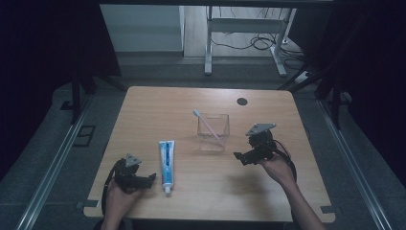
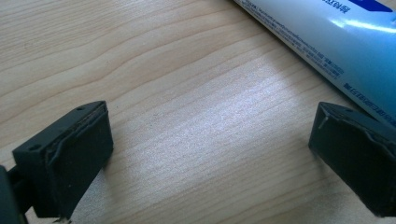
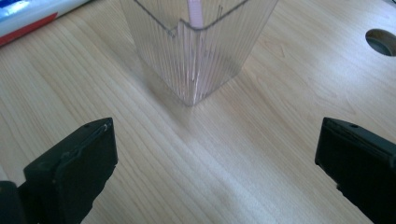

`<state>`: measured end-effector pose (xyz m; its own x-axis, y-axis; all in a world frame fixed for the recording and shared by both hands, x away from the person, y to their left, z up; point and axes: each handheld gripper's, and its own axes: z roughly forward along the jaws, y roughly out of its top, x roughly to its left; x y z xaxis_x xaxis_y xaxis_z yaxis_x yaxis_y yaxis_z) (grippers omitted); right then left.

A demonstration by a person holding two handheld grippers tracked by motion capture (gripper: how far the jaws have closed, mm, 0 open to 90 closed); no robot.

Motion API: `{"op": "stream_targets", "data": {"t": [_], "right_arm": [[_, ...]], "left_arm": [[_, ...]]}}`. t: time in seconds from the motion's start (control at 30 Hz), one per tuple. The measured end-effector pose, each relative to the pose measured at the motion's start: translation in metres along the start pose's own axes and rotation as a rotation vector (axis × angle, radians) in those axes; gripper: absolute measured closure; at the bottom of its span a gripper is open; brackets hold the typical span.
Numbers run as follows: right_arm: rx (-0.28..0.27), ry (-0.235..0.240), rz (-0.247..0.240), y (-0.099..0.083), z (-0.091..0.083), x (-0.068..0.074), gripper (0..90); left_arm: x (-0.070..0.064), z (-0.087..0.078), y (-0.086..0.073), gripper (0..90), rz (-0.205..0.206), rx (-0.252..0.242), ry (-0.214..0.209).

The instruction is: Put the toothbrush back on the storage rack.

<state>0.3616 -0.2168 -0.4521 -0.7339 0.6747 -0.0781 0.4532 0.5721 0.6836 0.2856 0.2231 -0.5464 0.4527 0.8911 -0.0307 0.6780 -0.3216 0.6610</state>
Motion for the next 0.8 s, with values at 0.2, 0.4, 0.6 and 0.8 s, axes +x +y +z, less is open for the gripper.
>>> {"op": "stream_targets", "data": {"t": [0.2,0.4,0.6,0.8], "right_arm": [[0.006,-0.005,0.022,-0.014,-0.002,0.0,0.0],[0.005,-0.011,0.042,-0.029,-0.002,-0.003,0.0],[0.015,-0.017,0.063,-0.044,0.001,-0.004,0.0],[0.013,-0.027,0.09,-0.059,0.002,-0.003,0.0]], "left_arm": [[0.0,0.0,0.0,0.0,0.0,0.0,0.0],[0.0,0.0,0.0,0.0,0.0,-0.002,0.001],[0.0,0.0,0.0,0.0,-0.001,-0.002,0.0],[0.0,0.0,0.0,0.0,0.001,-0.002,0.0]]}}
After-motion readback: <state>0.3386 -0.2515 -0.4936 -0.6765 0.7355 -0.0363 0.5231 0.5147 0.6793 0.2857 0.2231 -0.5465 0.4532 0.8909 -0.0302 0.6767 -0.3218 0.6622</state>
